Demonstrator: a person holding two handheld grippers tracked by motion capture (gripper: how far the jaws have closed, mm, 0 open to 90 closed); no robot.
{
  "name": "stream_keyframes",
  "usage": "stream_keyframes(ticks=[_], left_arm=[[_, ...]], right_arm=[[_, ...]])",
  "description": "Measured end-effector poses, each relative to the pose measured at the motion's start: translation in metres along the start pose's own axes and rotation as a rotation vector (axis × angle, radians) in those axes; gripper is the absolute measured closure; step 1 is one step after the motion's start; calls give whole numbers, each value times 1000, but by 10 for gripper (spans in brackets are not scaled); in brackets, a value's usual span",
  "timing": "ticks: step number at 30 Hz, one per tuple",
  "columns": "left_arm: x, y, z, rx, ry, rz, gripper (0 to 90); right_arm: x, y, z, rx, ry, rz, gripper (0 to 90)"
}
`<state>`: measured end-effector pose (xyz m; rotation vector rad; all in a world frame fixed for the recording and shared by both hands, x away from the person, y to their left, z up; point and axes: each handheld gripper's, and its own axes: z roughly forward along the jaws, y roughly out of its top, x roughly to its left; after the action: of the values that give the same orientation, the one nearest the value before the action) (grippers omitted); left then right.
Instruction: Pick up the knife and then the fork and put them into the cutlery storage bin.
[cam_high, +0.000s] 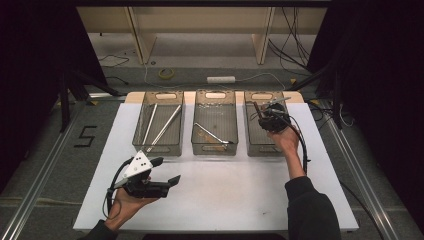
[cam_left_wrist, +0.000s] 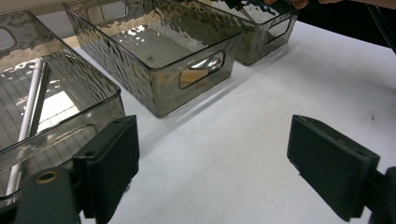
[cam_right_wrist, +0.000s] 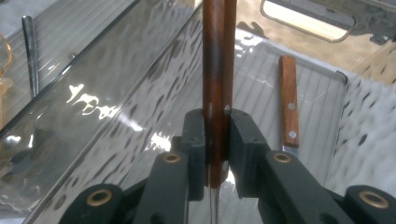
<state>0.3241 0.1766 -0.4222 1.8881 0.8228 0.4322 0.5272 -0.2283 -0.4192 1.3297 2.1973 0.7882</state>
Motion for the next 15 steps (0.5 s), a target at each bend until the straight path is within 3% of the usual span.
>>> stream_keyframes(ticks=[5, 9, 15], left_arm=[[0, 0, 0, 0, 0, 0, 163], [-1, 0, 1, -1, 0, -3, 161], [0, 0, 0, -1, 0, -2, 159]], right_arm=[[0, -1, 3, 13, -10, 30, 767], [1, 1, 4, 32, -28, 35, 684], [-1, 1, 0, 13, 2, 53, 633]])
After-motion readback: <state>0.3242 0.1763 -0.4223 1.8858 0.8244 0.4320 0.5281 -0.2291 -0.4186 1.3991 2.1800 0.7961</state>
